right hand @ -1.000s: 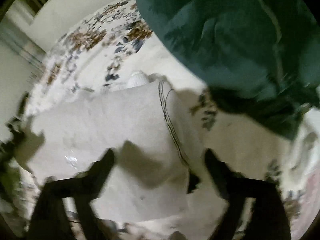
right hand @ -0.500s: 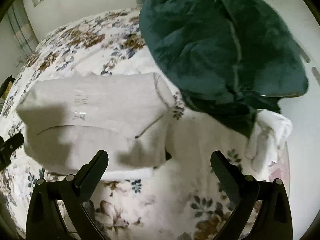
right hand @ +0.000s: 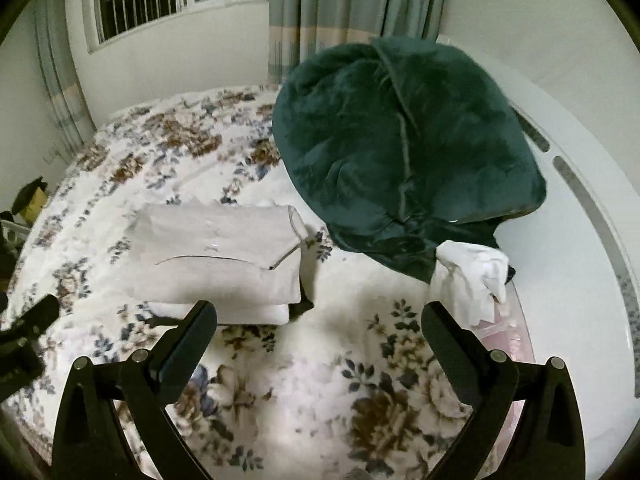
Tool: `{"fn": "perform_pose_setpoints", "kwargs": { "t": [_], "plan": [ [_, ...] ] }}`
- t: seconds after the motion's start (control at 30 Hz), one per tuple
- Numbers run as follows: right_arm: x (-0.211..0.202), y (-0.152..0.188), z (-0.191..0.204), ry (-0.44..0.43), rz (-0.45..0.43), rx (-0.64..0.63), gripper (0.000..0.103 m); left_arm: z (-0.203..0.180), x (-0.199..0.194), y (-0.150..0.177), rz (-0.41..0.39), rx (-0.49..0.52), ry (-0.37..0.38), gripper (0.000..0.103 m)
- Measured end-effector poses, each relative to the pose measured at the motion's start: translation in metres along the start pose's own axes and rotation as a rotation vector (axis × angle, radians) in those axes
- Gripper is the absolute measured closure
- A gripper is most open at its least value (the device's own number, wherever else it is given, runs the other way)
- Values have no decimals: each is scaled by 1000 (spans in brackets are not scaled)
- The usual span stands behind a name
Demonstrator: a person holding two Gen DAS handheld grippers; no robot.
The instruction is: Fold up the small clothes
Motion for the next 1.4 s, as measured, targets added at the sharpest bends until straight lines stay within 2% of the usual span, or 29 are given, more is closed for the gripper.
{"fn": "perform_pose_setpoints", "kwargs": {
  "t": [0.27,0.53,0.67,0.97,1.17,1.4],
  "plan": [
    [-133,20,-17,-23,-82,-3,0,5,-100,28,-34,8,-4,0],
    [-248,38,-38,-45,-182,-10,0,8,-181,48,-103,-11,-2,0],
    [-297,48,-49,-60,-226,-9,0,8,-210,56,-135,-18,4,0],
    [-360,66,-67,-78,-275,-7,0,9,-253,69,-181,-32,13,0],
    [-375,71,-72,-90,-288,-3,0,12,-267,74,-199,-39,11,0],
    [-374,65,-68,-98,-292,-14,0,15,-274,77,-219,-38,11,0]
  ]
}}
Point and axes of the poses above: each gripper's, at about its wrist camera, not at the fingertips, and x roughly the way its jaws point, z to its left, y to its underside, the point moved 1 cm from there along x, roughly the way its jaws point, and after that the axes turned 4 degrees about -x, right-handed, at the moved point
